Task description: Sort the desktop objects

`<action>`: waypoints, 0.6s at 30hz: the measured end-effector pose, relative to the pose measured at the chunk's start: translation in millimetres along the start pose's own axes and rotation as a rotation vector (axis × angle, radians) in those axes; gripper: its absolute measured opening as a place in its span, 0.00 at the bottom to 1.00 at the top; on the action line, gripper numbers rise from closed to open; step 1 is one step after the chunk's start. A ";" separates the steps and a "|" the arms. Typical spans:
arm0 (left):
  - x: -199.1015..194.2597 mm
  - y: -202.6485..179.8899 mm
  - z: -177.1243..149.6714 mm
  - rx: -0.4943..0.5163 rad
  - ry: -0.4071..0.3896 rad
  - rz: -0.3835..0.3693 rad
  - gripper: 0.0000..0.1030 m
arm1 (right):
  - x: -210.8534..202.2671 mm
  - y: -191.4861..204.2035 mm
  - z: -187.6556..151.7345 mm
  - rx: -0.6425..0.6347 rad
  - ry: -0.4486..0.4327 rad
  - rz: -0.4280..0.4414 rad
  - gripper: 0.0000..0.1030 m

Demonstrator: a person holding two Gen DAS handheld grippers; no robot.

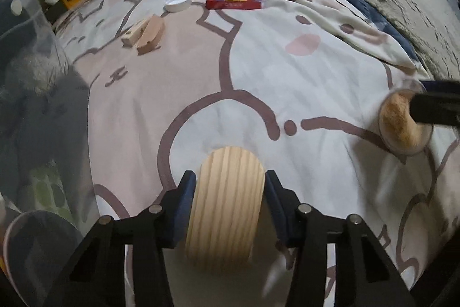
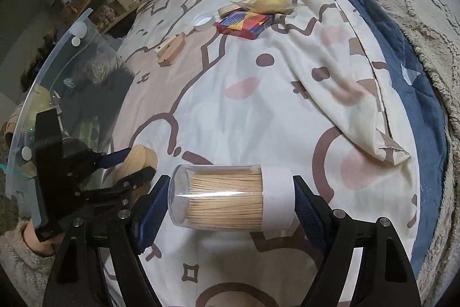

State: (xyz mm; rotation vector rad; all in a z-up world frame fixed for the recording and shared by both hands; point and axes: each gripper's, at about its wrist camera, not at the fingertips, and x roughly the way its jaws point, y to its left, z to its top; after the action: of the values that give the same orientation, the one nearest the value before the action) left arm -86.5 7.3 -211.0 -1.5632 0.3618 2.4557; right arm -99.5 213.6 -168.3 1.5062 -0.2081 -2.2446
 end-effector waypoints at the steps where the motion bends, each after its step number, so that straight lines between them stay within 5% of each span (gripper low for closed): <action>1: -2.2 -4.1 -1.0 0.027 -0.004 -0.008 0.47 | 0.4 -0.3 0.0 0.000 0.001 -0.005 0.80; 10: -33.5 -63.0 -23.4 0.379 -0.043 -0.095 0.47 | -1.1 -14.0 -1.6 0.027 0.016 -0.038 0.80; 15: -41.7 -86.1 -36.4 0.460 -0.034 -0.134 0.48 | 1.4 -18.7 -3.6 0.037 0.037 -0.044 0.80; 18: -41.4 -84.8 -38.0 0.418 0.017 -0.120 0.67 | 9.2 -20.9 -7.6 0.033 0.061 -0.048 0.80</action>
State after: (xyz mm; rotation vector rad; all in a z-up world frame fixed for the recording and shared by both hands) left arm -11.0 74.0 -196.8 -1.3829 0.7089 2.1044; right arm -101.0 229.3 -186.4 1.6113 -0.1931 -2.2388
